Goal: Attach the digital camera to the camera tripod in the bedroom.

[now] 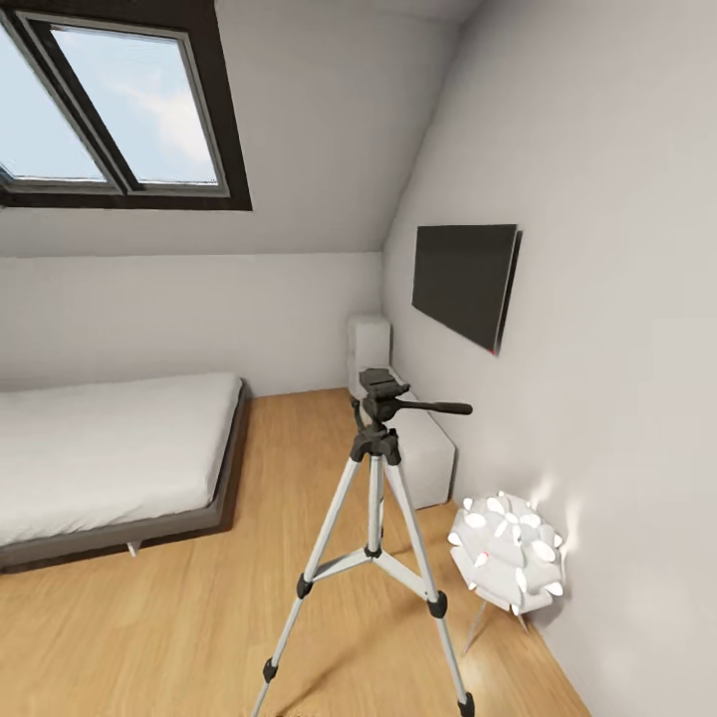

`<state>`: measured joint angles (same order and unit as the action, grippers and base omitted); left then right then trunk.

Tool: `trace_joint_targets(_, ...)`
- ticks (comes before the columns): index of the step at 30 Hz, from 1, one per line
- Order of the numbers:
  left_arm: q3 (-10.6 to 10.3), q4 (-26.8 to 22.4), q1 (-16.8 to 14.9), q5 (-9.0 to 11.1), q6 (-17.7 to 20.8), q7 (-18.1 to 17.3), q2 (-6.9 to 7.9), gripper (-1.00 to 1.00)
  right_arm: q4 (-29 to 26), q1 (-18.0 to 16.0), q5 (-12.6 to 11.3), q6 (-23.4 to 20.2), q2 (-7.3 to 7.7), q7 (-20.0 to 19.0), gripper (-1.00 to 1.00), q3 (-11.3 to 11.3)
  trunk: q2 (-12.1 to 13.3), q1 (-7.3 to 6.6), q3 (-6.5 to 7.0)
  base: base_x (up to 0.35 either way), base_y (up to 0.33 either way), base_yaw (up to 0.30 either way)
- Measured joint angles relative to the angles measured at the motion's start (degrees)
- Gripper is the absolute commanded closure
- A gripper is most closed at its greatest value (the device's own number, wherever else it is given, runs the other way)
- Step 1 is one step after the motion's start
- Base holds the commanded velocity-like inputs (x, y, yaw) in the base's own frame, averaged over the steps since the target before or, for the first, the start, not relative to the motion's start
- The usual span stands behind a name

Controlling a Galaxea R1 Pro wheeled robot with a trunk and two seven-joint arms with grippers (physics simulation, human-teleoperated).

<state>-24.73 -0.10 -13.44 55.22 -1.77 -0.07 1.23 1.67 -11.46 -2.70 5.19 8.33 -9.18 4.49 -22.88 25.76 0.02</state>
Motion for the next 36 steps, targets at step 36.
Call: trace_joint_targets(36,-0.08,0.00,0.00,-0.08,0.02,0.00,-0.17,1.00,0.00,0.00,-0.04,-0.07,0.08,0.00,-1.00,-0.02,0.00,0.00,0.00,0.000,-0.159,0.195)
